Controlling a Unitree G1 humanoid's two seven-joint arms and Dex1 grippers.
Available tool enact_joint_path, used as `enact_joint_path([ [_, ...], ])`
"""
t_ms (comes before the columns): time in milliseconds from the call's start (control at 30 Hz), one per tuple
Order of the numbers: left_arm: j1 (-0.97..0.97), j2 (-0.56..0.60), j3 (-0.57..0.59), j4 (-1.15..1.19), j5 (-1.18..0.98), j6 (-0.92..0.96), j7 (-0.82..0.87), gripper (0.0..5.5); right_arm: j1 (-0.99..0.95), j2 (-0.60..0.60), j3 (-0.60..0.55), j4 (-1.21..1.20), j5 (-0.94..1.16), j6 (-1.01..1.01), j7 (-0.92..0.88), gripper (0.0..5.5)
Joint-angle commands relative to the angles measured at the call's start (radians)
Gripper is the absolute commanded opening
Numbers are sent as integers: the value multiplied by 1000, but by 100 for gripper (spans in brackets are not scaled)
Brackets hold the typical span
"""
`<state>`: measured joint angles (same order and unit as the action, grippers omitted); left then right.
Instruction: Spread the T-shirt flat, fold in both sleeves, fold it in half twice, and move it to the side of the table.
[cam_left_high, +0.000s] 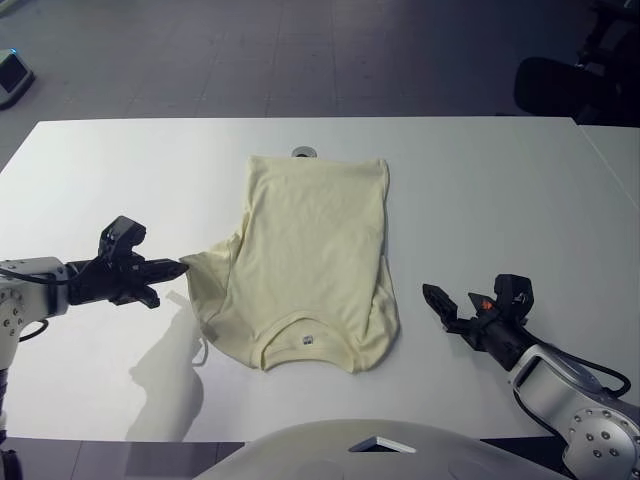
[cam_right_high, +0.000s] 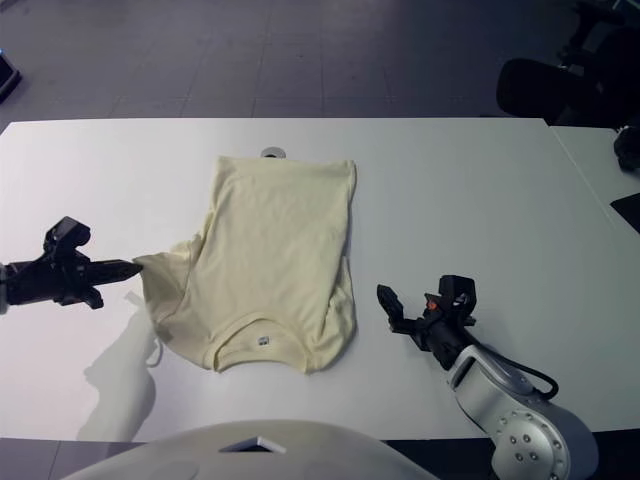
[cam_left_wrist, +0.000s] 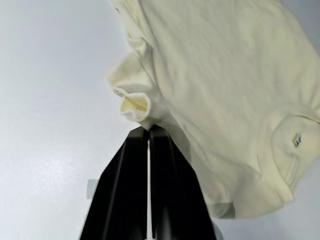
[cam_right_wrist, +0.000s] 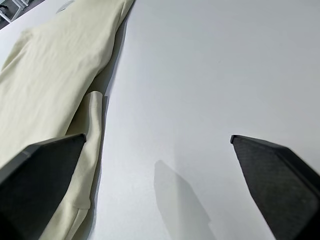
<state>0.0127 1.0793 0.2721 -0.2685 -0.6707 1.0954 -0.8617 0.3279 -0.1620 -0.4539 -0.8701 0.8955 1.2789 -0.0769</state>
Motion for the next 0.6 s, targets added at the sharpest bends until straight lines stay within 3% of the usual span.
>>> enact_joint_path([
  [33, 18, 103, -67, -14, 71, -95, -90, 3, 15, 6, 14, -10, -3, -25, -14, 540],
  [300, -16, 101, -107, -153, 62, -91, -112, 3, 6, -7, 36, -1, 2, -43, -24, 540],
  [600, -124, -24, -223, -268, 9, -5, -11, 3, -7, -9, 58, 11, 2, -51, -34, 540],
])
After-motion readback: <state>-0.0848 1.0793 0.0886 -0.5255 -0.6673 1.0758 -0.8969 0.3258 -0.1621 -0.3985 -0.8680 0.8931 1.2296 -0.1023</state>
